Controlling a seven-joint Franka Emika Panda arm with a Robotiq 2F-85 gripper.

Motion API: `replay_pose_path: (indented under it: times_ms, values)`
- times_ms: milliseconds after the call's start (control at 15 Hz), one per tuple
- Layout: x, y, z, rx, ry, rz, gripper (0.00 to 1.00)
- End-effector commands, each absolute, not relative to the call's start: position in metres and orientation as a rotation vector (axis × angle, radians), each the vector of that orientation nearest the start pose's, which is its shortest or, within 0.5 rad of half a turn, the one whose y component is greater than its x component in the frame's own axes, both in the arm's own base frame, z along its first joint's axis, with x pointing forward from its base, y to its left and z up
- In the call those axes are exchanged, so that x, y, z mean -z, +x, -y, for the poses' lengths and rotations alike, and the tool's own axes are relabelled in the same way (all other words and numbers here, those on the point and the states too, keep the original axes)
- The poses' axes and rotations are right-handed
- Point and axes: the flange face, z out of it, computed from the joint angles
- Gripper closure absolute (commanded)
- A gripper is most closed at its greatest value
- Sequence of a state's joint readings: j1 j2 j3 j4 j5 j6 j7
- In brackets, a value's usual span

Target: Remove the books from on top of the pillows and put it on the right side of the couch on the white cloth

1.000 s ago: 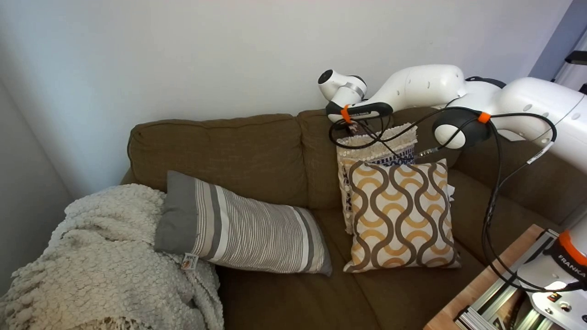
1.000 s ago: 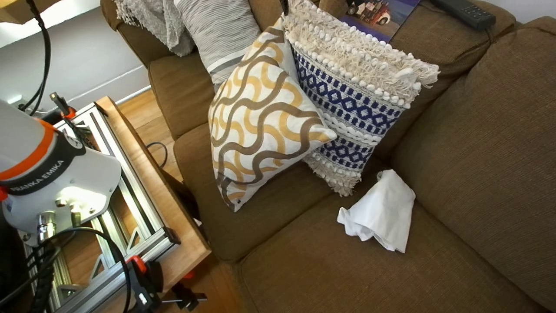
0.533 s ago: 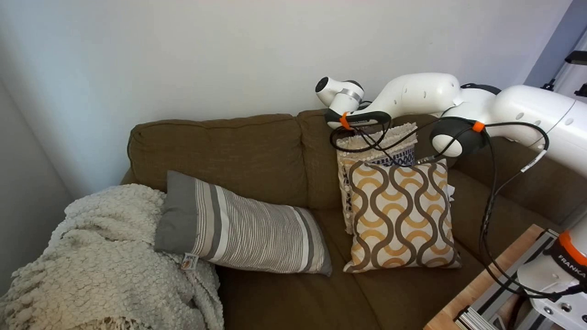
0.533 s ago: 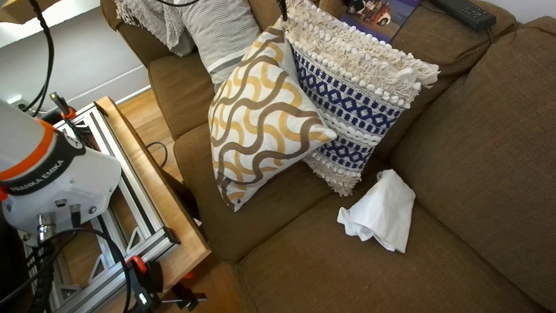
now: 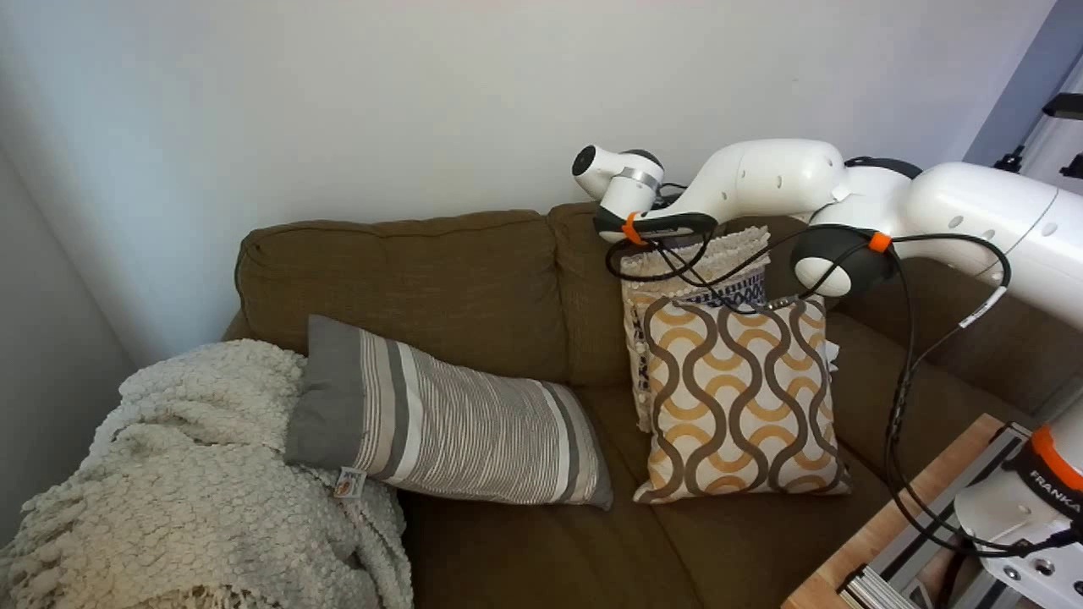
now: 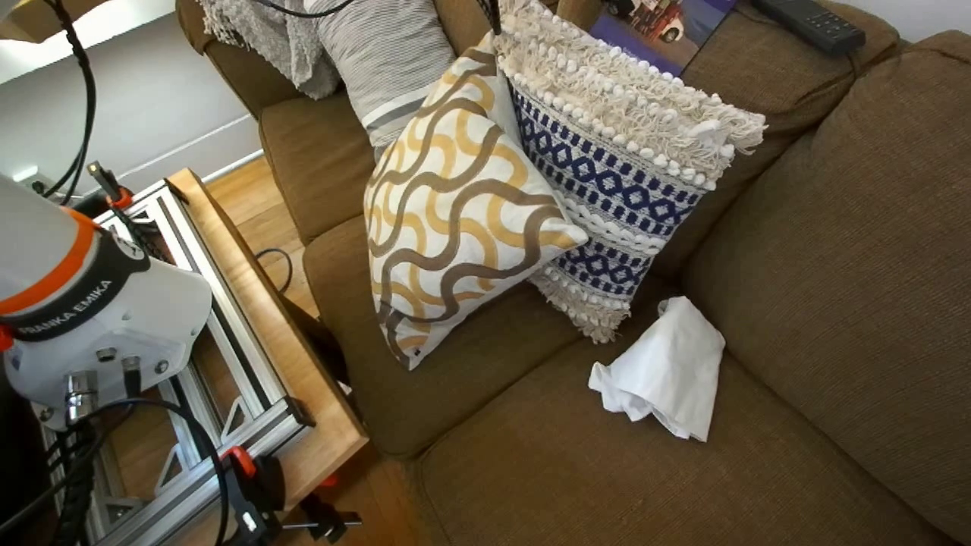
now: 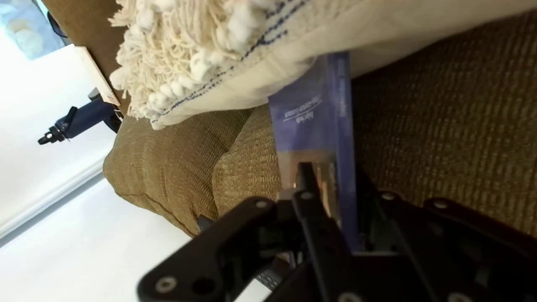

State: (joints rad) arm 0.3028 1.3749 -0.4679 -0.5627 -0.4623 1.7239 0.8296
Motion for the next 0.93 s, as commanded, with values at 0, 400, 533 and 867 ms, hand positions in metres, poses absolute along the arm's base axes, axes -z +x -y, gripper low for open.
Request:
replay_pose_path:
  times_ms: [0, 400, 533, 867]
  values:
    - [-0.2, 0.793, -0.061, -0.355, 2.105, 0.553, 1.0]
    - [-0.222, 0.794, -0.101, -0.442, 2.078, 0.501, 0.97]
    - [-0.241, 0.794, -0.114, -0.498, 2.057, 0.505, 0.97]
    - [-0.319, 0.797, -0.104, -0.658, 1.962, 0.753, 0.97]
